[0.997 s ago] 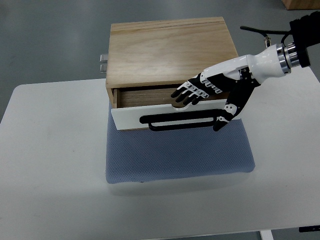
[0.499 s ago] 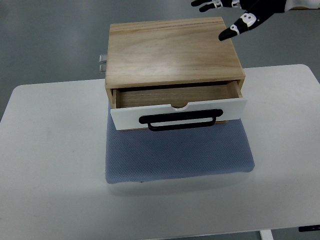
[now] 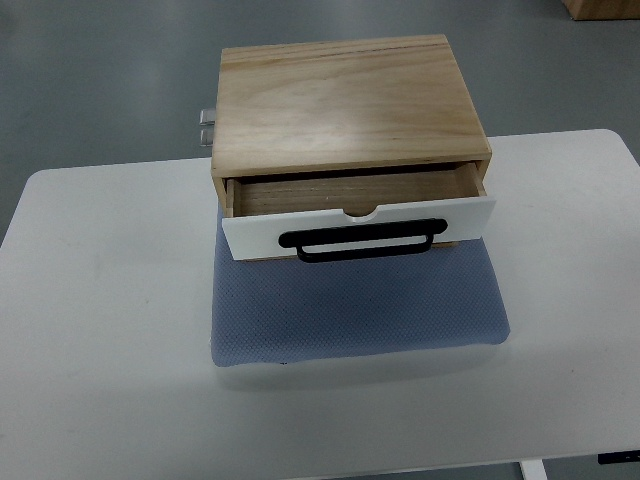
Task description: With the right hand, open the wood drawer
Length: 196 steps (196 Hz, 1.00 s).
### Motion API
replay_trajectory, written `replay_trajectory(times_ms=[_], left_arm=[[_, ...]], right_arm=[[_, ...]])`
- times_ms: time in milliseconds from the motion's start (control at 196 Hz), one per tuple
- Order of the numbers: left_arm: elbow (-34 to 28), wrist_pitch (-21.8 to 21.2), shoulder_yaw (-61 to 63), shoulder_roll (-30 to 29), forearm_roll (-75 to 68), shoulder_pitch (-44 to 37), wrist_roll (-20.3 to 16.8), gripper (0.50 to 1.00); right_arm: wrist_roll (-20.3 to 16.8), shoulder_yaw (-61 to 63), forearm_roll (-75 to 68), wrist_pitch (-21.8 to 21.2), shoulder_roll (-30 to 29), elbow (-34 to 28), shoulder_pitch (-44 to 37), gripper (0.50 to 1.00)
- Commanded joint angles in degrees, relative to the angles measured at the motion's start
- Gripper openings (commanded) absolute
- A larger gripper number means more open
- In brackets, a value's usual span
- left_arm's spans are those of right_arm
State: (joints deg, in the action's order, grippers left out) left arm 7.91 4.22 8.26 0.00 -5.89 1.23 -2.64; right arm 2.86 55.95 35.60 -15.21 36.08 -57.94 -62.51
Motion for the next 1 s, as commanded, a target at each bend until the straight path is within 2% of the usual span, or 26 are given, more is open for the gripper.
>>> replay_trajectory(times_ms=[0,234,407,494,626,712,809,992], left_arm=[[0.0,0.0,0.0,0.0,0.0,0.0,0.0,1.0],[0.0,0.0,0.0,0.0,0.0,0.0,0.0,1.0],[0.0,0.0,0.0,0.0,0.0,0.0,0.09,1.0],[0.0,0.0,0.0,0.0,0.0,0.0,0.0,1.0],[0.0,0.0,0.0,0.0,0.0,0.0,0.0,1.0],[0.0,0.0,0.0,0.0,0.0,0.0,0.0,1.0],[0.0,0.0,0.0,0.0,0.0,0.0,0.0,1.0],[0.0,0.0,0.0,0.0,0.0,0.0,0.0,1.0]], right_arm=[[-1.9,8.91,4.04,-1.93,-3.82,3.44,4.06,0.952],[-6.55,20.77,5.89,-2.9,-10.94,14.16,8.19,0.952],[-6.12,25.26,5.71,-2.1,-13.49,21.02,9.77,0.952],[-4.18,26.66,5.01,-1.93,-14.28,24.1,10.39,0.952],[3.2,26.4,4.57,-1.93,-14.72,27.35,12.58,0.952],[6.27,26.05,3.34,-2.63,-14.81,27.44,15.13,0.952],[7.07,25.43,-2.11,-3.33,-15.51,27.44,17.6,0.952],[7.16,17.7,-12.22,-8.26,-16.04,27.44,20.32,0.952]])
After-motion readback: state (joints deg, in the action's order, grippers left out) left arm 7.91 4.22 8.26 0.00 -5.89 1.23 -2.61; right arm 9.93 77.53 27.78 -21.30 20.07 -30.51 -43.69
